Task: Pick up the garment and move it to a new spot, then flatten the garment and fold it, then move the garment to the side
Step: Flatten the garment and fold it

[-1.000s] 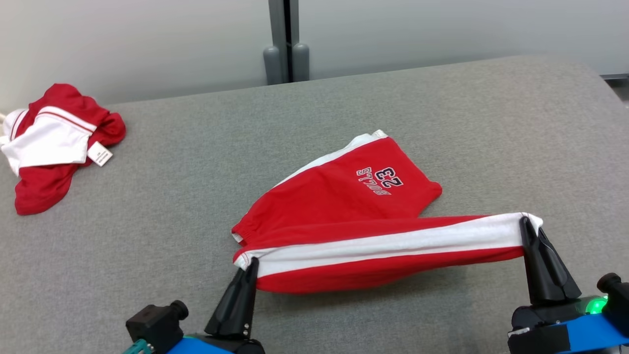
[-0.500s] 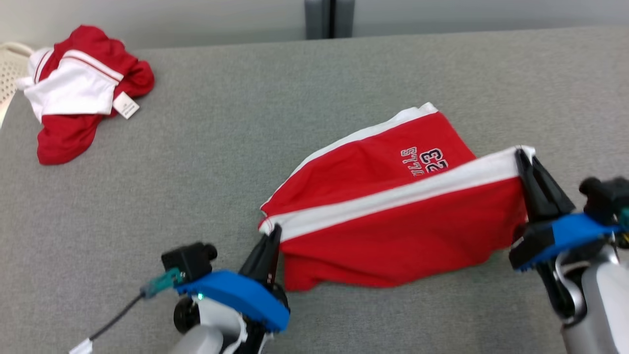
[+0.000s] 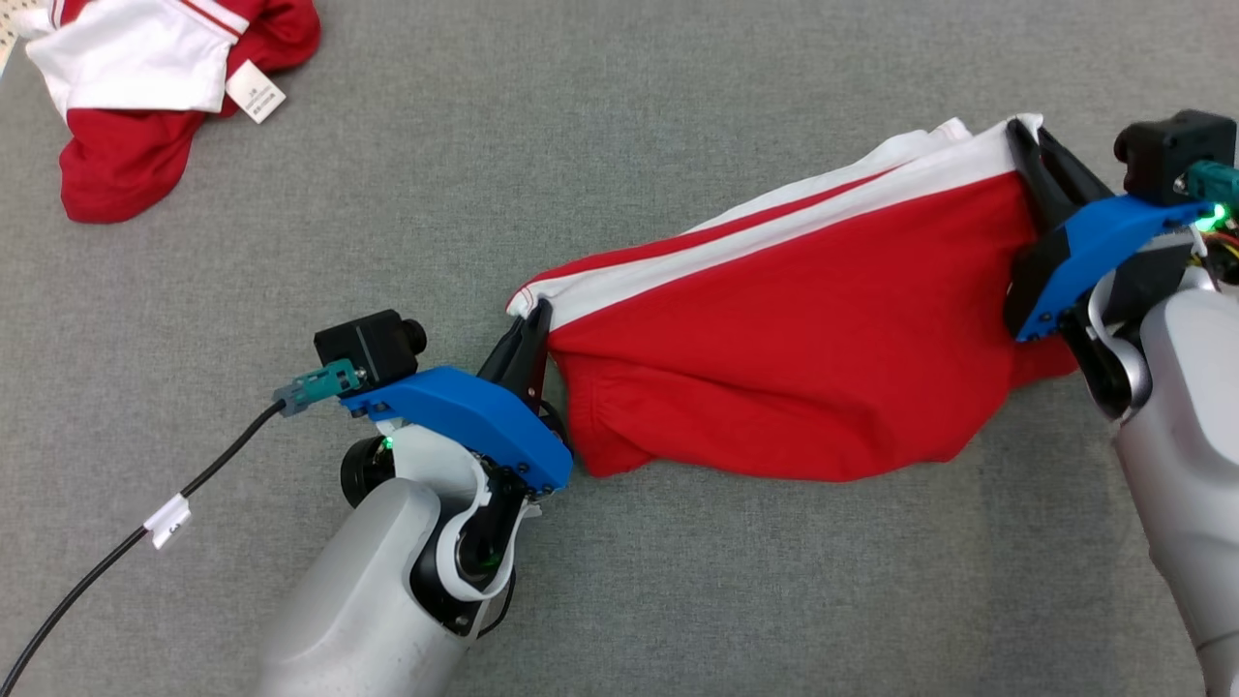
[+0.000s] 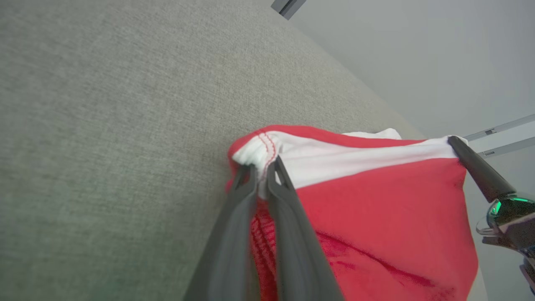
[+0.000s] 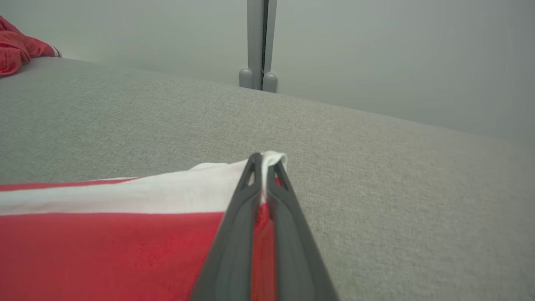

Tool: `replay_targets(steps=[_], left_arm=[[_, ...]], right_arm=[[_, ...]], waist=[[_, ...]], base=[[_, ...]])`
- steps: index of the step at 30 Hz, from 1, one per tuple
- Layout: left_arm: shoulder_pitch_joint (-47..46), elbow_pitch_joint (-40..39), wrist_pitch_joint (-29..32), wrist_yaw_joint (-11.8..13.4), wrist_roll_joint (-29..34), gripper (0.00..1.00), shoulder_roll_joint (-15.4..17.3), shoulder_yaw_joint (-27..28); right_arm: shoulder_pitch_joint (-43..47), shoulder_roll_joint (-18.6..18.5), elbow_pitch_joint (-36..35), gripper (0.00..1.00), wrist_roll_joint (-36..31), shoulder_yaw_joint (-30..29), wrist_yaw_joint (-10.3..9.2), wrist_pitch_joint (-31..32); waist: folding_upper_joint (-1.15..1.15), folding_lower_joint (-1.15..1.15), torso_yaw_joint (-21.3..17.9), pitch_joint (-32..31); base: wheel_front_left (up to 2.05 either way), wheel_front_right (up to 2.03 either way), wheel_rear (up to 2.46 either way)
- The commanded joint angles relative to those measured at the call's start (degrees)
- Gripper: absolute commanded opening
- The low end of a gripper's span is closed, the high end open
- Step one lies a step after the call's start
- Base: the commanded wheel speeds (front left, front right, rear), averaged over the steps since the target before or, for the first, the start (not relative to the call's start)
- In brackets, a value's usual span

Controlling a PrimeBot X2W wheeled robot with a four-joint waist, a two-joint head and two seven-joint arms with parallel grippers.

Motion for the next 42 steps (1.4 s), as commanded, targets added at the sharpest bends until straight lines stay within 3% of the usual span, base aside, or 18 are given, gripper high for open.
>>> replay_targets(steps=[1, 7, 8, 9, 10, 11, 16, 26, 35, 42], left_arm=[[-1.3, 1.1, 0.0, -0.1, 0.3, 0.0, -0.1, 0.0], [-2.7, 2.2, -0.4, -0.6, 0.9, 0.0, -0.9, -0.9], [-2.8, 2.0, -0.7, -0.7, 1.1, 0.31, -1.0, -0.9], [-2.9, 1.8, -1.1, -0.9, 1.5, 0.74, -0.9, -1.1], [-3.0, 1.4, -1.3, -1.2, 1.8, 1.0, -0.9, -1.4], [-3.1, 0.6, -1.8, -2.4, 2.2, 1.0, -0.8, -2.0], [-1.7, -1.3, -5.5, -2.4, 7.0, 1.0, 1.9, -3.9], [3.4, -5.9, -9.9, 0.0, 12.7, 1.0, 7.3, -5.5], [6.7, -5.4, -13.1, 2.3, 14.5, 1.0, 9.2, -4.7], [8.2, -4.3, -14.4, 2.6, 14.6, 1.0, 10.0, -3.0]], right_arm=[[-3.3, -0.5, 3.3, 0.0, 0.5, 0.9, -0.01, -0.9], [-8.6, -0.1, 11.5, 0.0, 1.5, 3.6, -0.01, -3.3], [-9.3, -0.1, 12.5, 0.15, 1.7, 3.9, -0.01, -4.0], [-9.8, -0.1, 13.7, 0.42, 2.0, 4.1, -0.01, -4.5], [-10.3, 0.0, 14.7, 0.98, 2.2, 4.4, -0.01, -5.0], [-10.8, 0.0, 15.6, 1.0, 2.3, 4.7, -0.01, -5.5], [-12.1, 0.6, 19.5, 1.0, 3.8, 6.8, 0.0, -7.1], [-10.1, -2.4, 23.0, 1.0, 7.7, 11.9, 0.0, -8.0], [-4.8, -6.0, 23.5, 1.0, 14.0, 17.2, 0.0, -1.3], [-2.1, -9.1, 21.9, 1.0, 19.5, 20.3, 0.0, 4.9]], waist=[[-0.02, -0.02, 0.6, 1.1], [-0.02, -0.02, 0.9, 1.7], [-0.02, -0.02, 0.9, 1.7], [-0.02, -0.02, 1.0, 1.7], [-0.02, -0.02, 1.0, 1.6], [-0.02, -0.02, 1.1, 1.4], [-0.02, -0.02, 1.1, 0.0], [-0.02, -0.02, 1.5, -5.8], [-0.02, -0.02, 2.7, -11.6], [-0.02, -0.02, 5.0, -10.8]], base=[[0.0, 0.0, 0.0], [0.0, 0.0, 0.0], [0.0, 0.0, 0.0], [0.0, 0.0, 0.0], [0.0, 0.0, 0.0], [0.0, 0.0, 0.0], [0.0, 0.0, 0.0], [0.0, 0.0, 0.0], [0.0, 0.0, 0.0], [0.0, 0.0, 0.0]])
